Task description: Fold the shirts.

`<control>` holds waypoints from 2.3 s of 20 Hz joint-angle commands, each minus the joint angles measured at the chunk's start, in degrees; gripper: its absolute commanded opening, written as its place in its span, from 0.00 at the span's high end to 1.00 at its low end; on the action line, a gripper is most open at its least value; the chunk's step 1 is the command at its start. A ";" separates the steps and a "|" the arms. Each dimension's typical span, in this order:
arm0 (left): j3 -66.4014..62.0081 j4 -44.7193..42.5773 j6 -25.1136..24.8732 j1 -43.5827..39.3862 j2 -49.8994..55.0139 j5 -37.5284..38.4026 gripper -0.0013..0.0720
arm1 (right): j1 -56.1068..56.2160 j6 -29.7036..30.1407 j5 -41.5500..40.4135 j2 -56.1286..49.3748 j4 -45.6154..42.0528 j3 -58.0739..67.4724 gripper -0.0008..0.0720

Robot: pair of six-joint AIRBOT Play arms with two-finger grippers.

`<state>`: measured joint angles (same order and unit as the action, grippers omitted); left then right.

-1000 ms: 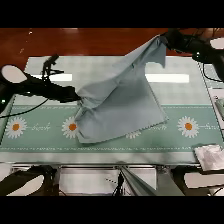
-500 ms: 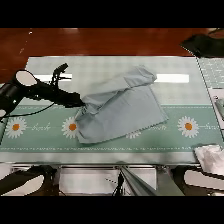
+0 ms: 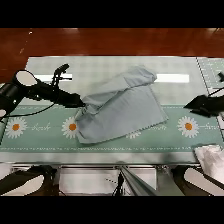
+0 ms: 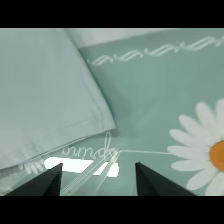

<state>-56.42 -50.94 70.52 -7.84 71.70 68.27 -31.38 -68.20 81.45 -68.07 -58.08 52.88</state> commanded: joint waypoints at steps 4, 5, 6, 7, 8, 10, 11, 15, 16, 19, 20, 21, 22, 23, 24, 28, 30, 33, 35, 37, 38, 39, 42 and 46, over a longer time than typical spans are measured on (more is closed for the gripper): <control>0.02 0.02 -0.87 -0.04 0.02 1.36 0.94 | 0.59 1.07 -15.26 1.03 10.88 -18.73 0.26; 0.02 0.07 -0.87 -0.04 0.02 1.29 0.94 | 2.01 1.05 -17.90 0.96 11.34 -19.58 0.26; 0.02 0.26 -0.87 -0.04 0.02 1.18 0.94 | 4.13 1.03 -20.76 0.94 11.30 -20.17 0.26; 0.02 0.79 -0.90 -0.04 0.04 1.18 0.94 | 6.27 1.01 -23.58 0.76 11.34 -20.37 0.26; 0.02 1.31 -0.90 -0.04 0.04 1.16 0.94 | 8.68 0.68 -26.71 0.48 11.34 -20.39 0.26; 0.02 1.99 -0.92 -0.04 0.04 1.16 0.94 | 12.72 -2.84 -32.65 -0.70 11.30 -20.39 0.26; 0.02 2.12 -0.92 -0.04 0.04 1.16 0.94 | 14.51 -4.76 -34.82 -1.77 11.30 -20.39 0.27; 0.02 2.12 -1.11 -0.02 0.02 1.16 0.94 | 18.01 -6.69 -41.40 -4.59 15.06 -20.33 0.89; 0.02 2.14 -1.44 -0.02 0.02 1.16 0.94 | 17.97 -5.35 -42.21 -4.04 17.70 -19.69 0.96; -1.33 3.19 -3.72 0.42 -0.57 0.63 0.94 | 17.97 0.55 -43.36 0.09 22.40 -12.52 0.96; -2.56 4.94 -4.79 1.03 -1.36 -0.24 0.94 | 17.97 0.85 -44.11 1.46 22.60 -8.61 0.96; -3.93 7.65 -5.62 1.84 -2.36 -0.94 0.94 | 17.97 0.81 -45.86 2.69 22.60 -3.82 0.96; -5.60 11.52 -6.78 2.93 -3.54 -1.18 0.94 | 17.99 0.79 -47.82 3.30 22.62 0.92 0.96; -7.02 15.39 -8.00 3.89 -4.72 -0.83 0.94 | 17.97 0.74 -49.79 3.23 22.58 6.40 0.96; -8.15 18.32 -8.87 4.44 -5.81 0.00 0.94 | 17.99 0.72 -52.06 2.75 22.49 11.13 0.96; -8.72 19.04 -7.89 3.76 -8.07 8.11 0.94 | 17.97 -0.79 -55.56 -2.69 21.24 24.13 0.96; -6.71 18.10 -6.80 1.53 -8.02 9.16 0.94 | 17.99 -3.45 -53.18 -5.95 21.22 25.35 0.96; -1.86 16.87 -6.82 -2.69 -7.82 6.99 0.94 | 17.99 -4.50 -45.35 -10.49 18.99 25.35 0.96; 1.40 16.85 -6.86 -4.85 -7.80 3.74 0.94 | 17.97 -8.02 -40.17 -12.87 15.04 25.35 0.95; 3.45 16.87 -6.86 -5.92 -7.80 0.26 0.94 | 17.75 -8.00 -34.95 -13.79 13.25 25.38 0.42; 3.82 16.87 -6.86 -6.08 -7.80 -0.92 0.94 | 17.09 -6.71 -31.28 -13.51 12.94 25.46 0.32; 3.82 16.90 -6.86 -6.12 -7.80 -1.95 0.94 | 16.04 -4.46 -26.14 -12.85 11.82 25.51 0.32; 3.82 16.85 -7.06 -6.12 -7.80 -4.96 0.94 | 14.69 -5.14 -8.81 -11.52 -10.27 25.16 0.34; 3.82 16.85 -7.06 -6.12 -7.80 -9.01 0.94 | 15.21 -4.42 -0.74 -11.30 -7.39 11.32 0.33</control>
<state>-52.80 -34.02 63.57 -13.82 63.92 62.81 -16.36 -74.00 71.11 -79.64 -64.97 72.10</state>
